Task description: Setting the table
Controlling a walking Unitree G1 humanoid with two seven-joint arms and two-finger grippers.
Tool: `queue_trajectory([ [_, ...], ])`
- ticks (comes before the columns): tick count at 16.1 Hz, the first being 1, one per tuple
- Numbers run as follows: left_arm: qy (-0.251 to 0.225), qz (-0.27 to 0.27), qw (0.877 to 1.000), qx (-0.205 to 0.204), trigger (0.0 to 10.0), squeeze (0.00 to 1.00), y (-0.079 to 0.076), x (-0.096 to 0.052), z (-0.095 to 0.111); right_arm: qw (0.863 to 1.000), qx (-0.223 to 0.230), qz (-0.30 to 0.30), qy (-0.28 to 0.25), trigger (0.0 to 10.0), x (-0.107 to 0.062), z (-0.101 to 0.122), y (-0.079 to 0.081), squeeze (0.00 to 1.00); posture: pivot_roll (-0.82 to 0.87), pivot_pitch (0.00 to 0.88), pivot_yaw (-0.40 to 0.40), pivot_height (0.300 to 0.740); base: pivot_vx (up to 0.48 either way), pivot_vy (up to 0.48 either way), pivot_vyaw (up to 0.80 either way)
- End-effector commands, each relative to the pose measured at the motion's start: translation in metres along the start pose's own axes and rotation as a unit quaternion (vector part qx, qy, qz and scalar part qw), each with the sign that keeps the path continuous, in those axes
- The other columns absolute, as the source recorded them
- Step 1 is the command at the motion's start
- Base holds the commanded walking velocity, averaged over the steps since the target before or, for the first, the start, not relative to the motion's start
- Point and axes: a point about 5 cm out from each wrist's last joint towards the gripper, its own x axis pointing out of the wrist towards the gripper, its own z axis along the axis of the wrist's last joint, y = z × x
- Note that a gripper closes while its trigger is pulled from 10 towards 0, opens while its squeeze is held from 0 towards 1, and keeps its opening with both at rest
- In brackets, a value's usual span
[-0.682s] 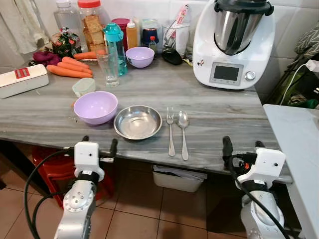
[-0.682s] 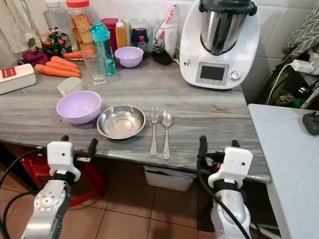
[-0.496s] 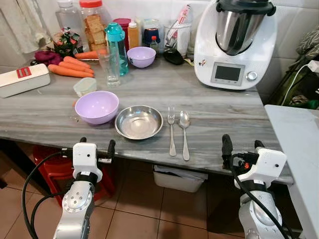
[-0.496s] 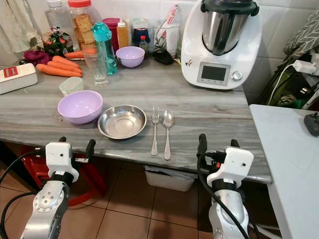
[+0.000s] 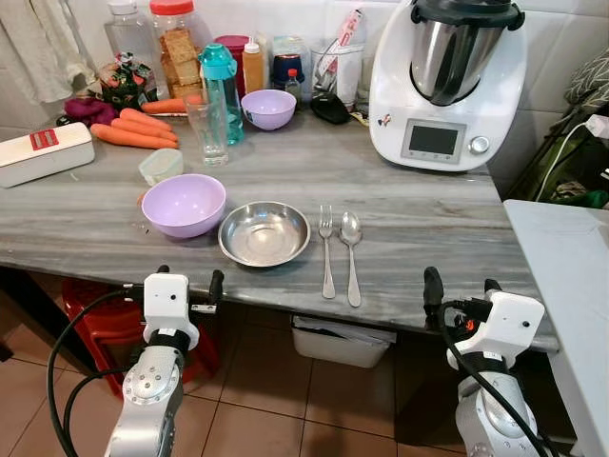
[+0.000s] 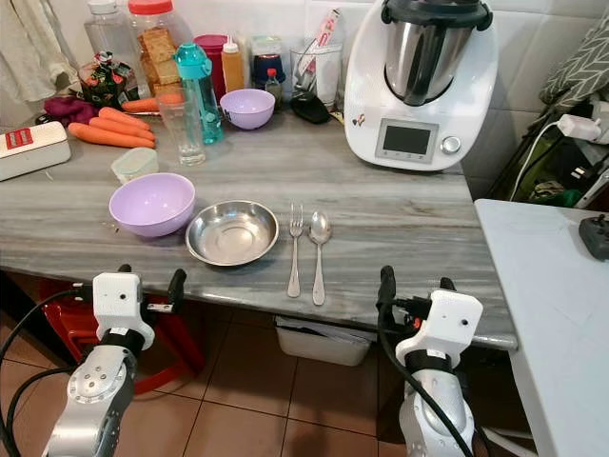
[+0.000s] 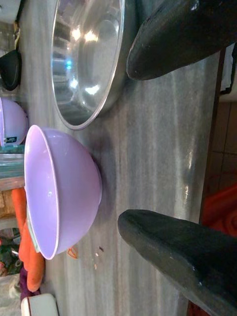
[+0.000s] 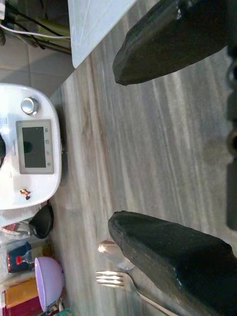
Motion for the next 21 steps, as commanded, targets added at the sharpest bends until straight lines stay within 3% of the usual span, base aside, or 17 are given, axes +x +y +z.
queue_trajectory([
  [1,0.003,-0.005,1.000,0.004,10.0,0.00,-0.002,0.003,0.001,1.000,-0.001,0.008,-0.011,10.0,0.002,0.003,0.002,0.00,0.01,0.000,0.010,0.740,0.000,0.000,0.00],
  [21,0.009,-0.024,1.000,0.012,10.0,0.00,-0.009,0.004,0.001,0.999,0.013,-0.016,0.029,10.0,0.005,-0.007,-0.005,0.00,0.00,0.000,0.017,0.740,-0.275,0.000,0.00],
])
